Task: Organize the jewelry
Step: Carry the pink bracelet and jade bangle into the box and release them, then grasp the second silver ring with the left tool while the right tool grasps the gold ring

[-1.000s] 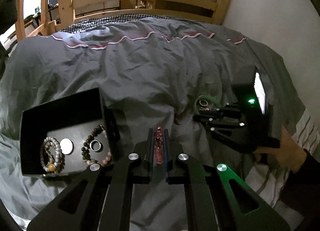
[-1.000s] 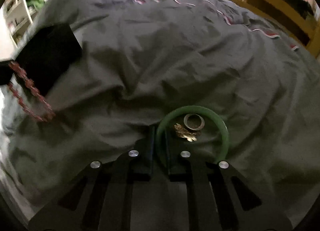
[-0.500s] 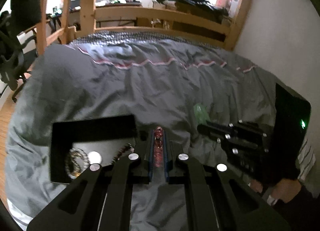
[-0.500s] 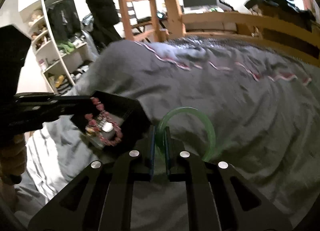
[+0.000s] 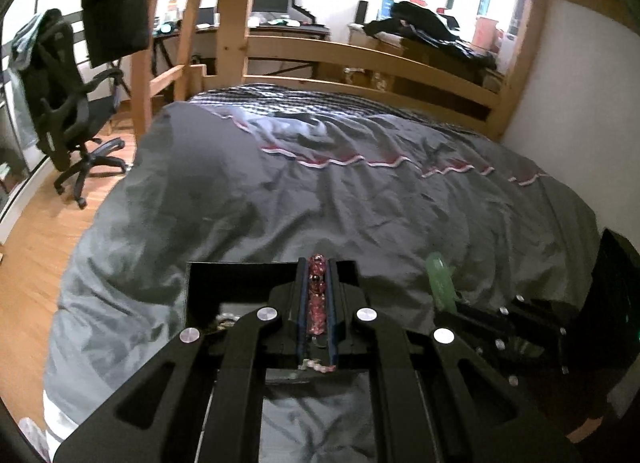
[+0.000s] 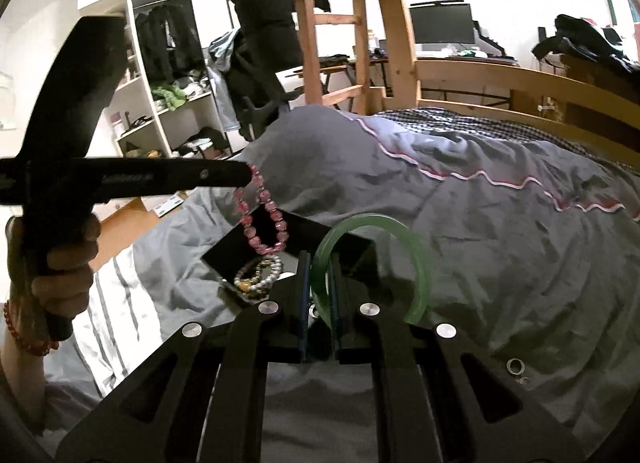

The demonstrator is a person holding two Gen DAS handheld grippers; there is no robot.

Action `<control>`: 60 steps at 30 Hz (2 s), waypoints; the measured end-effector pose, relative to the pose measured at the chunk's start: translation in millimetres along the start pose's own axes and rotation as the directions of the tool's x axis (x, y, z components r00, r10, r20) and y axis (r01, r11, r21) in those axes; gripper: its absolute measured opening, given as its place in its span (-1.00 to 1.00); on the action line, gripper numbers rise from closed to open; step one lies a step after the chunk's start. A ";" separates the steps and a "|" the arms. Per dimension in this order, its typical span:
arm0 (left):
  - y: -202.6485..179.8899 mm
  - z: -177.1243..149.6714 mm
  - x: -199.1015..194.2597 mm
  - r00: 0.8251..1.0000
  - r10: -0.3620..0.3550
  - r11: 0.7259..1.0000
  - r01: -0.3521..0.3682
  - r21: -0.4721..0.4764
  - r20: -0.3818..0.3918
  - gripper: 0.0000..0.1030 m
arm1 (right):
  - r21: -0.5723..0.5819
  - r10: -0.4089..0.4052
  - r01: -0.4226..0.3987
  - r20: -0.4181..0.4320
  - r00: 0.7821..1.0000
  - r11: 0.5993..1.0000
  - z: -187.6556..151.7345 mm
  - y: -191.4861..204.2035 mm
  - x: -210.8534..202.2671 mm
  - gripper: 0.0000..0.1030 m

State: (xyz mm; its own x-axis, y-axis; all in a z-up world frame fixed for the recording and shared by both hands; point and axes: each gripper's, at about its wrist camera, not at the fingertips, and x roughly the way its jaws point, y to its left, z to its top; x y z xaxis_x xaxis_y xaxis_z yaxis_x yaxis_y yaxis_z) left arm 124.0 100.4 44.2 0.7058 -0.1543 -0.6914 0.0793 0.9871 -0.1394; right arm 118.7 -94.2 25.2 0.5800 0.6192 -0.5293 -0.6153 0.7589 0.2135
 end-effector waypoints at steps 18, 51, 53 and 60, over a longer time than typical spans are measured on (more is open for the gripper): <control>42.4 -4.2 23.2 0.991 0.094 0.990 -0.104 -0.094 -0.099 -0.85 | -0.078 0.037 -0.039 -0.028 0.999 0.996 -1.6 42.5 40.7 -0.81; 34.4 -0.3 7.3 0.990 0.143 0.986 -0.142 -0.090 0.008 0.89 | -0.059 -0.275 0.274 -0.003 0.961 0.960 -2.3 2.8 30.0 0.93; 29.3 -1.3 9.1 0.992 0.125 0.989 -0.124 -0.076 0.012 0.89 | -0.061 -0.297 0.296 0.004 0.955 0.953 0.7 -4.4 25.1 0.93; 11.1 -6.8 24.0 0.998 0.070 0.996 -0.070 -0.055 -0.004 0.89 | -0.034 -0.387 0.386 -0.020 0.922 0.922 3.1 -43.4 -8.8 0.93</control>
State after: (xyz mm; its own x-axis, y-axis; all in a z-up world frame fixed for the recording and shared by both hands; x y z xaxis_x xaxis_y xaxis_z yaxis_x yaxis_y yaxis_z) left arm 137.0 107.4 21.3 0.7068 -0.0849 -0.7023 -0.0090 0.9916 -0.1289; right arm 142.0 -131.9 23.2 0.7619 0.2732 -0.5873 -0.3615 0.9317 -0.0355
